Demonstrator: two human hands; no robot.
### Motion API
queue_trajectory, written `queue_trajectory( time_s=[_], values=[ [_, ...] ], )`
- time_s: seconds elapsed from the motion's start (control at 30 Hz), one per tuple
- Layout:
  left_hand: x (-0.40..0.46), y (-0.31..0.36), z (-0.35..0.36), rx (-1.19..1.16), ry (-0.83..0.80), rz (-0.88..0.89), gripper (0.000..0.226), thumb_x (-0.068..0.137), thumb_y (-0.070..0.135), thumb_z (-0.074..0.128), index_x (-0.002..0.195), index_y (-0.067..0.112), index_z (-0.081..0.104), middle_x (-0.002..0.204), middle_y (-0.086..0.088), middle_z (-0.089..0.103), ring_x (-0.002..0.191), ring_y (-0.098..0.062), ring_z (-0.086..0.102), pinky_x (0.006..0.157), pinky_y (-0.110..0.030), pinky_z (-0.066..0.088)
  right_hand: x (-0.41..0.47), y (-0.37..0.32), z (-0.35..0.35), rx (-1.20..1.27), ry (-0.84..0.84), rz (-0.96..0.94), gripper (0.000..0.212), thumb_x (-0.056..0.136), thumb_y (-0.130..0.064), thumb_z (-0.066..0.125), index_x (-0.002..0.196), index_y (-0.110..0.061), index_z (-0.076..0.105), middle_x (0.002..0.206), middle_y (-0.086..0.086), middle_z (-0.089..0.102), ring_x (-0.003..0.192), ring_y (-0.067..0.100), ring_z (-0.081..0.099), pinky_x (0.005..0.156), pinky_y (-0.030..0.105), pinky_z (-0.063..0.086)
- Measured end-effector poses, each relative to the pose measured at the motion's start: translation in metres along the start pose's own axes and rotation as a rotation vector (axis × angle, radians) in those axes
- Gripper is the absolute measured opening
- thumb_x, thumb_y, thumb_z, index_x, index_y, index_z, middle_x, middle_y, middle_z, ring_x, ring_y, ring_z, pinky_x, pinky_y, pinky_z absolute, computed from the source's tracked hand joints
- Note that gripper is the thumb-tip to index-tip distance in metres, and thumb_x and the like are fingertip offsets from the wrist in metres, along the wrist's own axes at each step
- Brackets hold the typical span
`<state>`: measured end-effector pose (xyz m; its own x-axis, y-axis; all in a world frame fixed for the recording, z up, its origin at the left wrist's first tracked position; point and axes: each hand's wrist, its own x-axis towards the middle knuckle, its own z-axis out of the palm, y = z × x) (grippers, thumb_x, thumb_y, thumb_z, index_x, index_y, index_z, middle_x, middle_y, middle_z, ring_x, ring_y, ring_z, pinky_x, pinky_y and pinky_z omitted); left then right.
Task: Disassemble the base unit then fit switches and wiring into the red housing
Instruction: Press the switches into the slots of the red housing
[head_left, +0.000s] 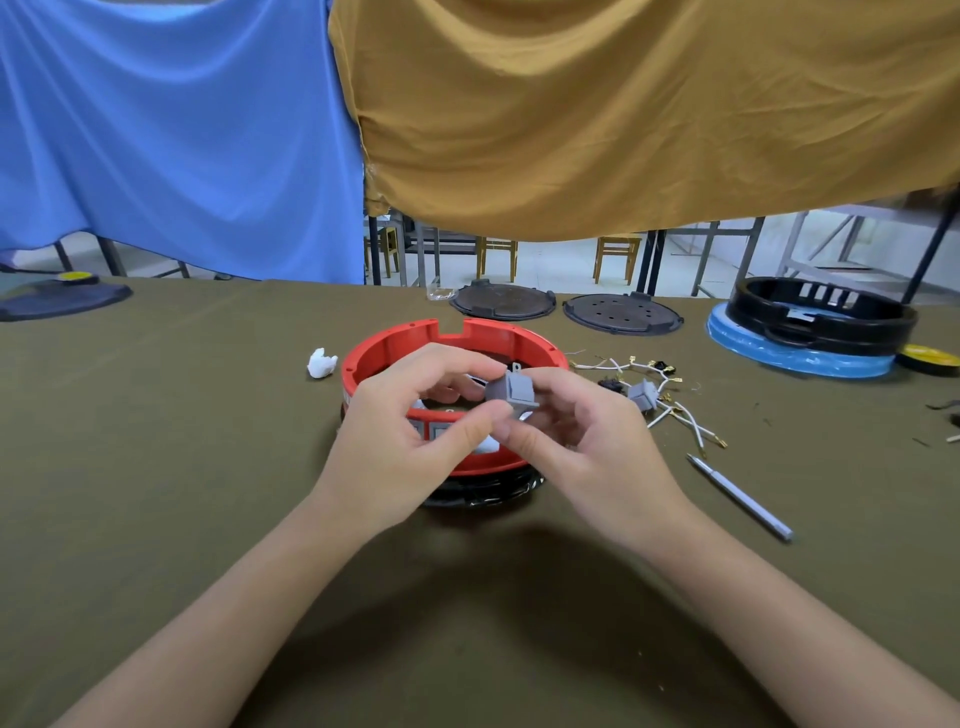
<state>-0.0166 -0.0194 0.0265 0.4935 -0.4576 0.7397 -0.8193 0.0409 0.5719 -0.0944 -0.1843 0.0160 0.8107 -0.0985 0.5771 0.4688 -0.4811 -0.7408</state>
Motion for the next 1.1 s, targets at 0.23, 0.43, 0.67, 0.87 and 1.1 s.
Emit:
queue_trajectory(
  time_s=[0.23, 0.43, 0.67, 0.87, 1.1],
  values=[
    [0.002, 0.001, -0.001, -0.16, 0.038, -0.069, 0.019, 0.085, 0.019, 0.072, 0.102, 0.027, 0.07, 0.094, 0.011, 0.075, 0.087, -0.011, 0.072, 0.079, -0.019, 0.054, 0.001, -0.005, 0.0, 0.168, 0.093, 0.105, 0.029, 0.084, -0.029, 0.073, 0.109, -0.015, 0.068, 0.096, 0.007, 0.07, 0.089, 0.022, 0.068, 0.076, 0.033, 0.055],
    [0.001, 0.002, -0.001, -0.198, 0.025, -0.11, 0.017, 0.084, 0.02, 0.075, 0.099, 0.027, 0.073, 0.093, 0.012, 0.077, 0.085, -0.009, 0.074, 0.077, -0.017, 0.055, 0.003, -0.008, -0.005, 0.279, 0.059, 0.168, 0.033, 0.082, -0.025, 0.072, 0.11, -0.01, 0.062, 0.095, 0.015, 0.073, 0.089, 0.028, 0.072, 0.085, 0.046, 0.057],
    [0.003, -0.001, -0.01, -0.024, 0.018, -0.083, 0.014, 0.09, 0.018, 0.068, 0.092, 0.031, 0.075, 0.089, 0.015, 0.076, 0.084, -0.008, 0.072, 0.075, -0.018, 0.055, 0.006, -0.01, -0.015, 0.398, -0.007, 0.256, 0.03, 0.083, -0.023, 0.072, 0.111, -0.014, 0.066, 0.104, 0.022, 0.065, 0.091, 0.025, 0.069, 0.086, 0.037, 0.056],
    [0.003, -0.009, -0.017, 0.458, -0.144, -0.183, 0.017, 0.082, 0.029, 0.05, 0.084, 0.025, 0.066, 0.084, 0.012, 0.063, 0.085, -0.008, 0.058, 0.082, -0.035, 0.047, 0.012, -0.01, -0.027, 0.988, -0.014, 0.565, 0.045, 0.081, -0.011, 0.066, 0.122, 0.005, 0.06, 0.113, 0.019, 0.065, 0.099, 0.03, 0.07, 0.082, 0.032, 0.058],
    [0.003, -0.013, -0.02, 0.582, -0.315, -0.177, 0.02, 0.085, 0.053, 0.049, 0.092, 0.037, 0.058, 0.09, 0.017, 0.058, 0.093, -0.006, 0.05, 0.097, -0.037, 0.033, 0.012, -0.007, -0.033, 1.056, -0.047, 0.659, 0.045, 0.081, -0.01, 0.062, 0.123, 0.006, 0.059, 0.107, 0.022, 0.07, 0.094, 0.031, 0.073, 0.071, 0.029, 0.06]
  ],
)
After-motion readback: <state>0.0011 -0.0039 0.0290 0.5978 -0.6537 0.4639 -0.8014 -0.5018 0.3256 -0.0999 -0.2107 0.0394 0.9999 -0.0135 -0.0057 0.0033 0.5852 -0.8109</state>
